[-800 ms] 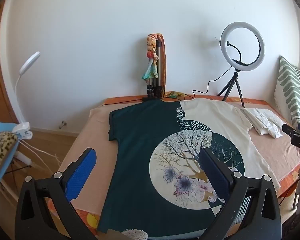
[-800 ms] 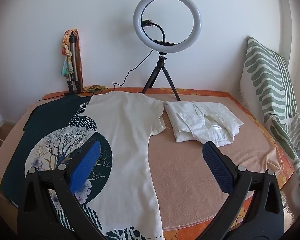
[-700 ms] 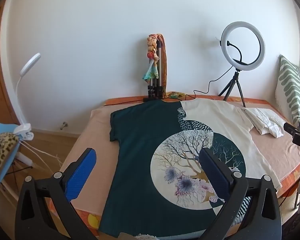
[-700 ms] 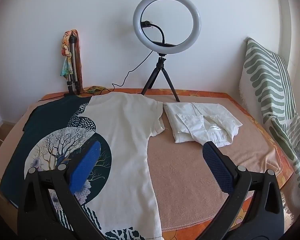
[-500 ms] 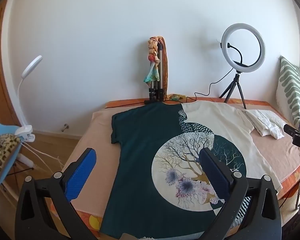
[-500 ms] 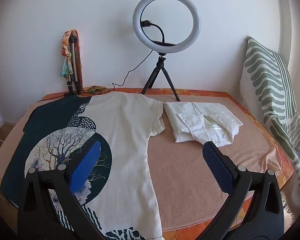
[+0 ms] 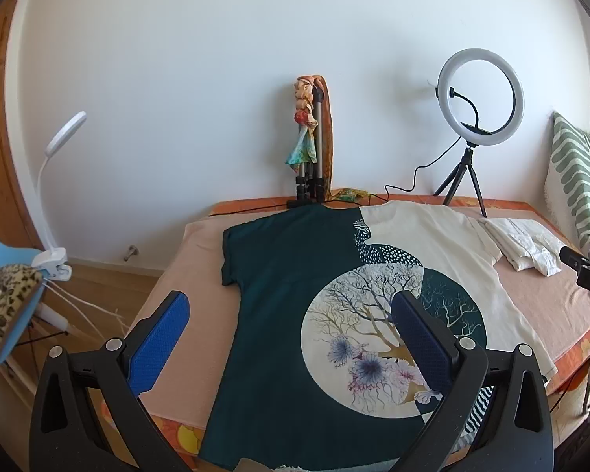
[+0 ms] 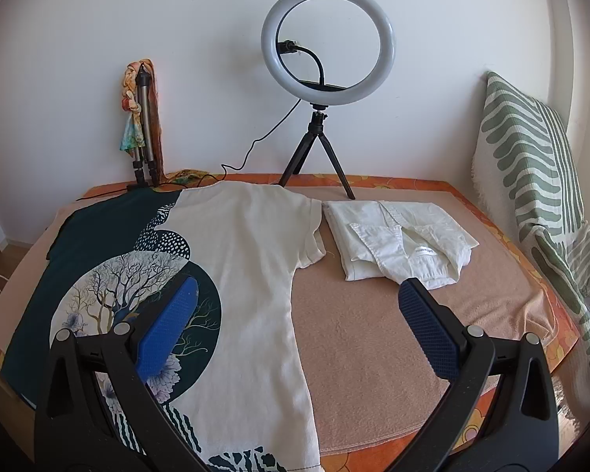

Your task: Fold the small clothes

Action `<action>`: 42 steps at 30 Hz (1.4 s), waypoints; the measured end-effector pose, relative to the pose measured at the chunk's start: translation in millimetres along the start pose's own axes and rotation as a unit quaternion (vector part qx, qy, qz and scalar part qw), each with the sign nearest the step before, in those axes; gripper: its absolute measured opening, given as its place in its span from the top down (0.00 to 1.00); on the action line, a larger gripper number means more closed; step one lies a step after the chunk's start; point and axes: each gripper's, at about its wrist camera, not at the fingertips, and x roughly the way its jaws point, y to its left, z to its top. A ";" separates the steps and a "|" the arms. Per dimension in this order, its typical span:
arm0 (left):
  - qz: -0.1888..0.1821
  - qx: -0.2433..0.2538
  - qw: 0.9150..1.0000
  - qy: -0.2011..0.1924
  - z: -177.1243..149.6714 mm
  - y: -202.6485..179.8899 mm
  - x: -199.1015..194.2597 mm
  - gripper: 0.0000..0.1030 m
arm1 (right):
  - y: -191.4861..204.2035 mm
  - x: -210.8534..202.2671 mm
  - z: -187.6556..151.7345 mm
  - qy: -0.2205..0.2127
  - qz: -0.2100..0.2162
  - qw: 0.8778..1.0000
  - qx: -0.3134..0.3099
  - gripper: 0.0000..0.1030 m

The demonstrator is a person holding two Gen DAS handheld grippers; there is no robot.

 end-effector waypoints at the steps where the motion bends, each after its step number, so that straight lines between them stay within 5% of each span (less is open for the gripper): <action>1: 0.000 0.000 1.000 0.000 0.1 0.2 0.1 0.01 | 0.5 0.3 1.3 0.000 0.000 1.000 0.000 0.00; 42: 0.003 0.000 1.000 -0.005 1.1 2.0 -2.0 0.01 | 1.0 0.5 0.9 0.002 0.001 1.000 0.001 0.00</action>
